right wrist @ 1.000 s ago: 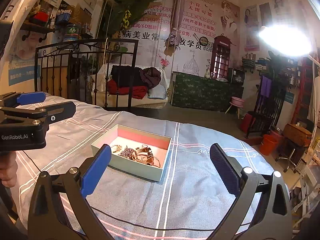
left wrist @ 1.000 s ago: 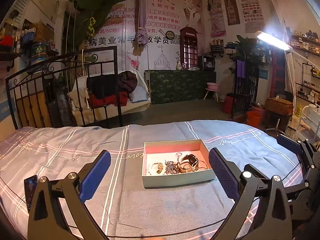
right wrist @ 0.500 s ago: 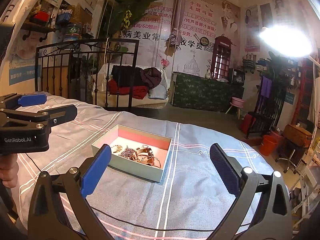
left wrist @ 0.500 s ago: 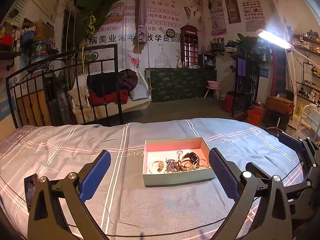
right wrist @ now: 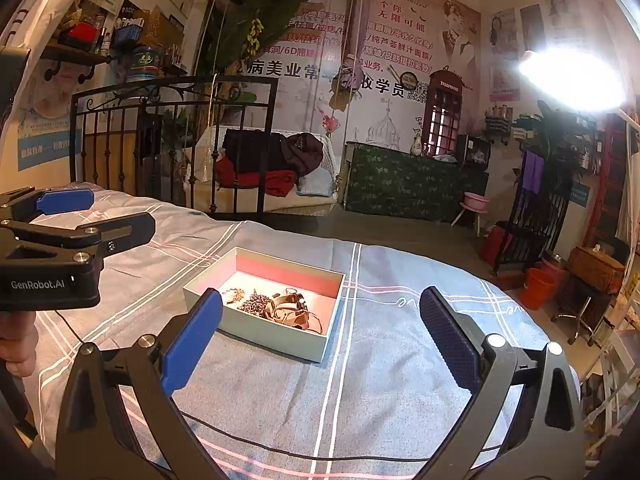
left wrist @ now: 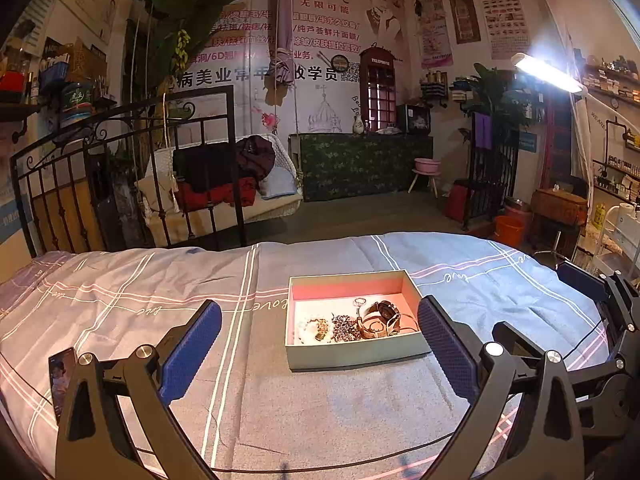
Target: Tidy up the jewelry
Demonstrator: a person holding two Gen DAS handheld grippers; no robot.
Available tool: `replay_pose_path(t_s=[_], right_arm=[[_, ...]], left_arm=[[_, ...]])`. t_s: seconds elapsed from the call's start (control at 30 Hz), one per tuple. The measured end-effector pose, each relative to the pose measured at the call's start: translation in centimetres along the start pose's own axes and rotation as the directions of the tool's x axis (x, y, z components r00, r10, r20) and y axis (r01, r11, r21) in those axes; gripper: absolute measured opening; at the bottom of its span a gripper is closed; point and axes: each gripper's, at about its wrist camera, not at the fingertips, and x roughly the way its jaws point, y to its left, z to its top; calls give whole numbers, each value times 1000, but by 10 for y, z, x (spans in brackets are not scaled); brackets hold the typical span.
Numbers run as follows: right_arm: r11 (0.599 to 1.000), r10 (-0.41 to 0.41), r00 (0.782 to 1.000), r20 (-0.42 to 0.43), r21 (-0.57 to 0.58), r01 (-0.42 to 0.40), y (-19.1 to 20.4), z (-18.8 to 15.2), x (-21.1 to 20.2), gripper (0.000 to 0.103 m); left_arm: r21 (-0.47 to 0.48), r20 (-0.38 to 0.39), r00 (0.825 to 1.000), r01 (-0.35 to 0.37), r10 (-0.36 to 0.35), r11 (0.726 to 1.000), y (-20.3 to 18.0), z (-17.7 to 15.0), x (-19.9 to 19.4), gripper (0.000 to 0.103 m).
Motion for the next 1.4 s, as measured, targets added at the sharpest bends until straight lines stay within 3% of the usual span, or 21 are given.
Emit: replay_pose_path(t_s=[0.7,1.4], right_arm=[[1000,9,1000,-12,-1,-9,2,-5,2,97],[1000,18,999,-31,-6,-18,5,-8,7,97]], left_arm=[[-20,-27,1000,15,-16,1000,5,-4,9,97],[10,-7,1000,-18,19,1000,1,-3,8,97]])
